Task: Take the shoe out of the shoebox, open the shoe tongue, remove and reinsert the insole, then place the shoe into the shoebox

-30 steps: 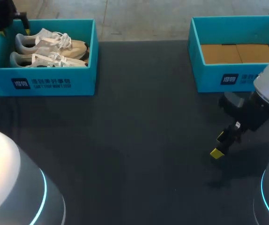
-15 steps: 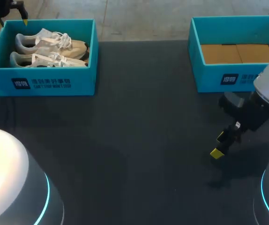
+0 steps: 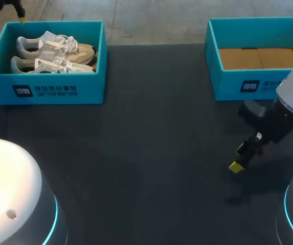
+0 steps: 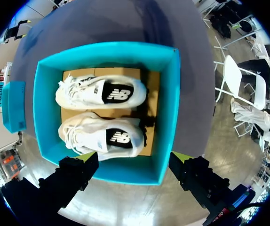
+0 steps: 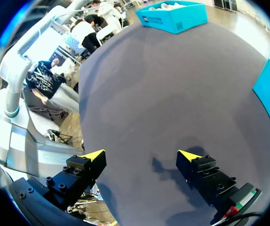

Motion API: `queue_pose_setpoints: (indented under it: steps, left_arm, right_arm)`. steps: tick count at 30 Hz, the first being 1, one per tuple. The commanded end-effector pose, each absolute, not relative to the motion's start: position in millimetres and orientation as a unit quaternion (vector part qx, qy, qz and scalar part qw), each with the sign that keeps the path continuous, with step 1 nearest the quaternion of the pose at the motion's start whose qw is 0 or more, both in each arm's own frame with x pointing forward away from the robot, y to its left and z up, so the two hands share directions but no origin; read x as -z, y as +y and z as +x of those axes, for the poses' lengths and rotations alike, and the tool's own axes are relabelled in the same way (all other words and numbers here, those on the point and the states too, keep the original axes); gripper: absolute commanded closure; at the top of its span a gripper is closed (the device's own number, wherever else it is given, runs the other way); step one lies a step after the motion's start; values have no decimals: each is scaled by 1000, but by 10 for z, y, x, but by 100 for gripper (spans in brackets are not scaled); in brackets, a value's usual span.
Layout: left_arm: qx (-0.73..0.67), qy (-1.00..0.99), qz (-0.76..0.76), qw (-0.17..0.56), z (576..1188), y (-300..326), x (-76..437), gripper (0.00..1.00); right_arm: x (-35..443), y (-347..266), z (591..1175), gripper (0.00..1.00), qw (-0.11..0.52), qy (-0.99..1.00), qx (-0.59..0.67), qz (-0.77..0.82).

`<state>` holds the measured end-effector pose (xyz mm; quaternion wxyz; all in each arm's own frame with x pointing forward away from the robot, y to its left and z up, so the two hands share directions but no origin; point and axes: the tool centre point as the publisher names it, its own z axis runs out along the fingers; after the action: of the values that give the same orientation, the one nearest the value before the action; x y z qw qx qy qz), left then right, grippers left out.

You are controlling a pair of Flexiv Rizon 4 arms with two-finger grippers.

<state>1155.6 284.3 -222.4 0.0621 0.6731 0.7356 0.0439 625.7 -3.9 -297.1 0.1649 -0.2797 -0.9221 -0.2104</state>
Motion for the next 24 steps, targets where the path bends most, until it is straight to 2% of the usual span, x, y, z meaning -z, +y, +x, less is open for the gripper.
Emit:
queue_pose_setpoints:
  steps: [1,24]
  left_arm:
    - [-47,739,668,68,11152,2850,2172,0]
    - [-14,723,689,47,10550,2880,2417,0]
  right_arm:
    - [2974,-36,6248,0,164,-922,210,-280]
    - [2974,-36,6248,0,164,-922,210,-280]
